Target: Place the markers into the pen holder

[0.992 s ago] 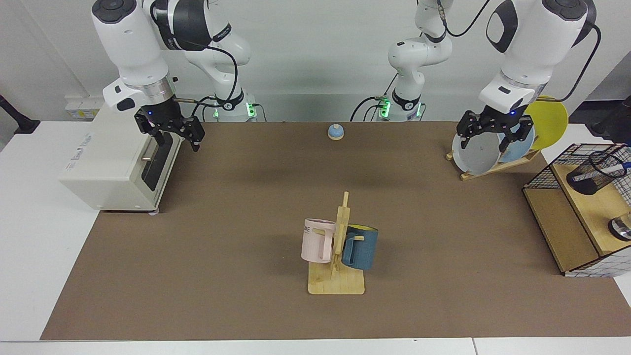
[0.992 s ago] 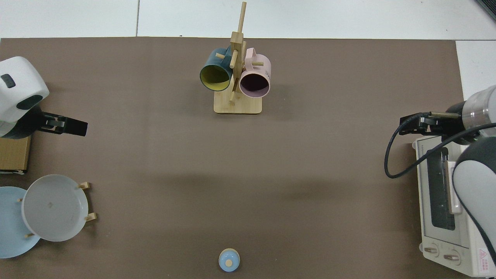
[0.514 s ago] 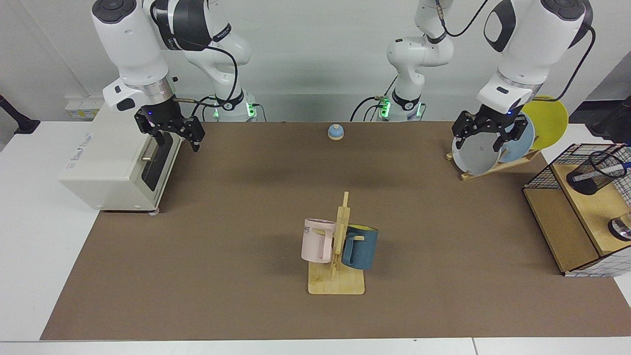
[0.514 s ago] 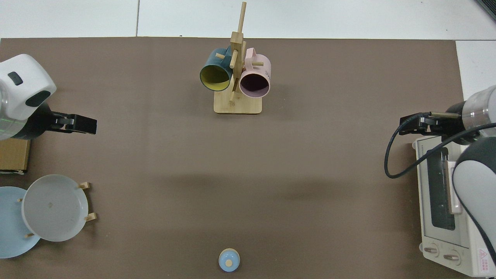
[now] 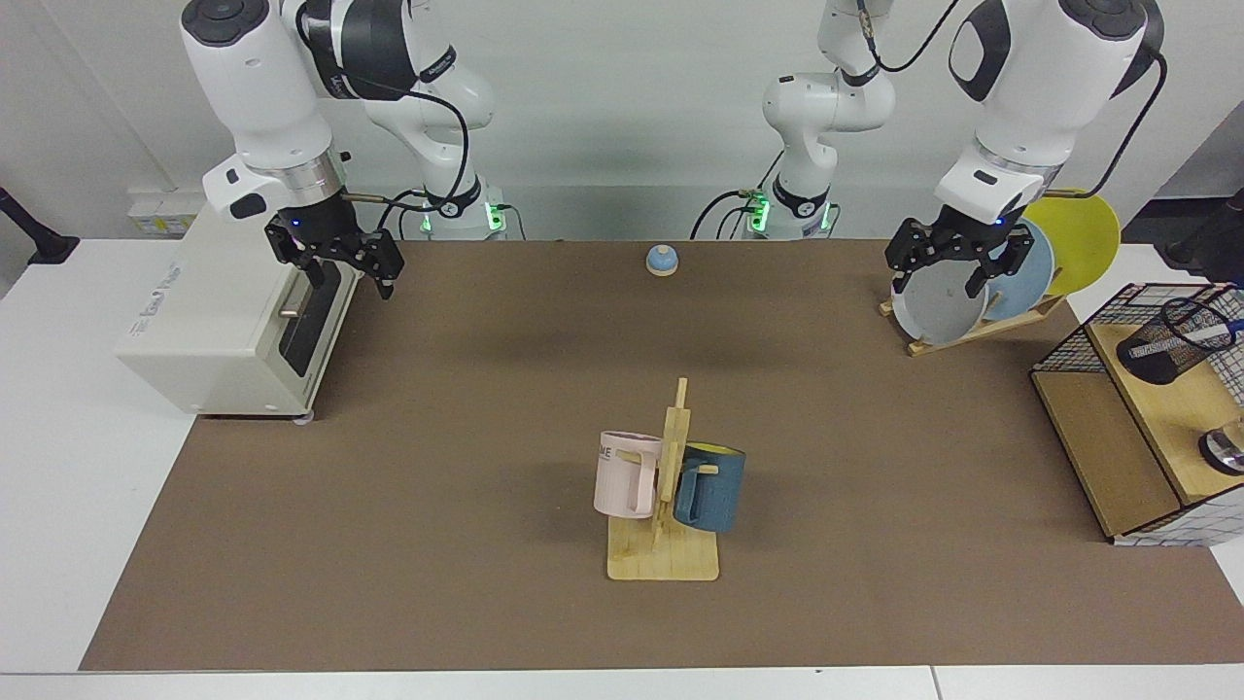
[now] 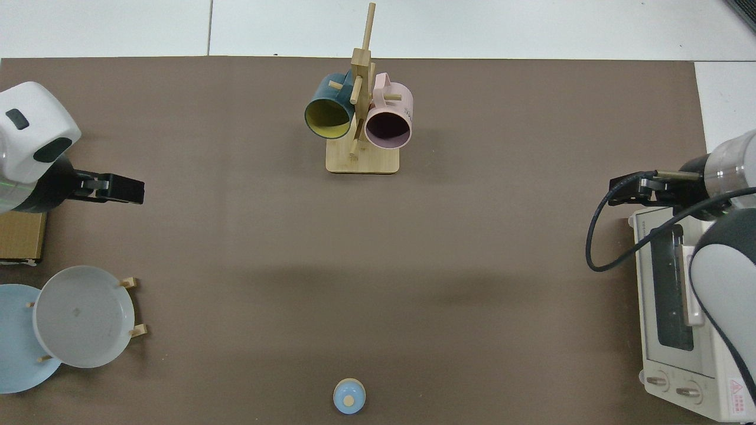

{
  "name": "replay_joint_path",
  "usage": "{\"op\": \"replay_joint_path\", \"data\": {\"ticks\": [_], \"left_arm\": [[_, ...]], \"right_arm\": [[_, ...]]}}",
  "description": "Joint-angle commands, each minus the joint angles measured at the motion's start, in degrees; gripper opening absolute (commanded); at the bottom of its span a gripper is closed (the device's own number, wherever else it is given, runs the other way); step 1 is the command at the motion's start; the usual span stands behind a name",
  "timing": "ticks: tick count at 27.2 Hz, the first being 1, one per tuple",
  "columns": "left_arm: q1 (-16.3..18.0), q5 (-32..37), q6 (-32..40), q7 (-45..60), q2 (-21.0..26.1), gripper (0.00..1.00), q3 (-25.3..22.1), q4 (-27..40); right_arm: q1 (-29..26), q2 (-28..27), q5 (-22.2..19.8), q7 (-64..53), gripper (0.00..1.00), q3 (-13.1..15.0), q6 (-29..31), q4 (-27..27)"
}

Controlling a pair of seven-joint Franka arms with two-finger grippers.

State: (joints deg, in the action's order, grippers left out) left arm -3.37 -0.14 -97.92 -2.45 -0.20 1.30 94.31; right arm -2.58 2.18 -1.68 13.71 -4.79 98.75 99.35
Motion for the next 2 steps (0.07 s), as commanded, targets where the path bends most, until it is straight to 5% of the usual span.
{"op": "replay_joint_path", "data": {"ticks": [1,2], "left_arm": [[-1.11,-0.65,0.97,-0.10,-0.68,1.00,-1.12,-0.27],[-0.94,-0.65,0.97,-0.10,-0.76,1.00,-1.12,-0.27]], "right_arm": [[-1.11,0.89,0.45,-1.23,1.00,-0.74,0.39,0.85],[-1.11,0.89,0.45,-1.23,1.00,-0.74,0.39,0.85]]}}
